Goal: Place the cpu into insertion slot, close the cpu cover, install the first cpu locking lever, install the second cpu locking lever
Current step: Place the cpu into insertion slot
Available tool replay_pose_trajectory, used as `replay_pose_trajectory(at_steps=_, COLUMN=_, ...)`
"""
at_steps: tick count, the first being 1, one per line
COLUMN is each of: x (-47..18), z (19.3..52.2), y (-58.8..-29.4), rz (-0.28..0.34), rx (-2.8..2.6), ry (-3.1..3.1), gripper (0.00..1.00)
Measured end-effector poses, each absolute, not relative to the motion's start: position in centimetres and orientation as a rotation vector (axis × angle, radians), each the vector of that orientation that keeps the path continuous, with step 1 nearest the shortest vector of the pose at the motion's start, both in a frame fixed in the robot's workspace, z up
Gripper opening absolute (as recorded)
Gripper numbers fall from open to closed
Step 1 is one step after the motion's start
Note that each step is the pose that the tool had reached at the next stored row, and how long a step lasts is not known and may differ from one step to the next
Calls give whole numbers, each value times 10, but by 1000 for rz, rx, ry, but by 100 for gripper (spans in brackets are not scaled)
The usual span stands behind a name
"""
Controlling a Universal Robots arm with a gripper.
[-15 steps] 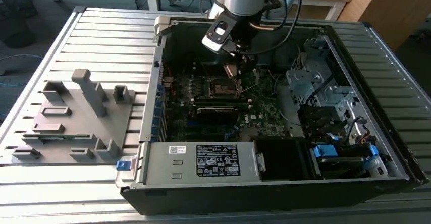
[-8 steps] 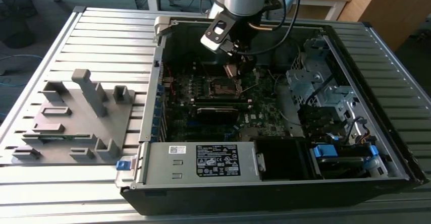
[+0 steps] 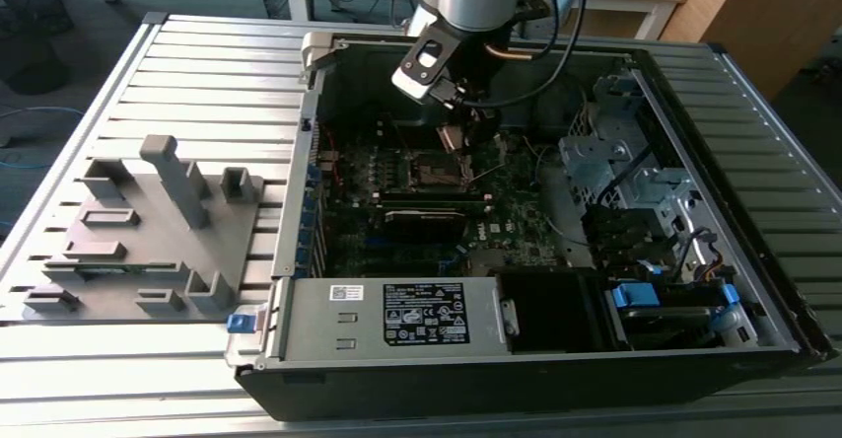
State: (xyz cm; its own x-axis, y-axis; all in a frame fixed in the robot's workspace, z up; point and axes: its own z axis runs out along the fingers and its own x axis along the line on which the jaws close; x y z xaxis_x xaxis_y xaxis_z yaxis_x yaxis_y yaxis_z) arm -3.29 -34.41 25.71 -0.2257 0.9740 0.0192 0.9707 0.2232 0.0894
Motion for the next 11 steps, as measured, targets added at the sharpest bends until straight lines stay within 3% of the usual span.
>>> replay_pose_trajectory(at_steps=11, x=-33, z=254, y=-344, rz=120, rx=2143, ry=2228, gripper=54)
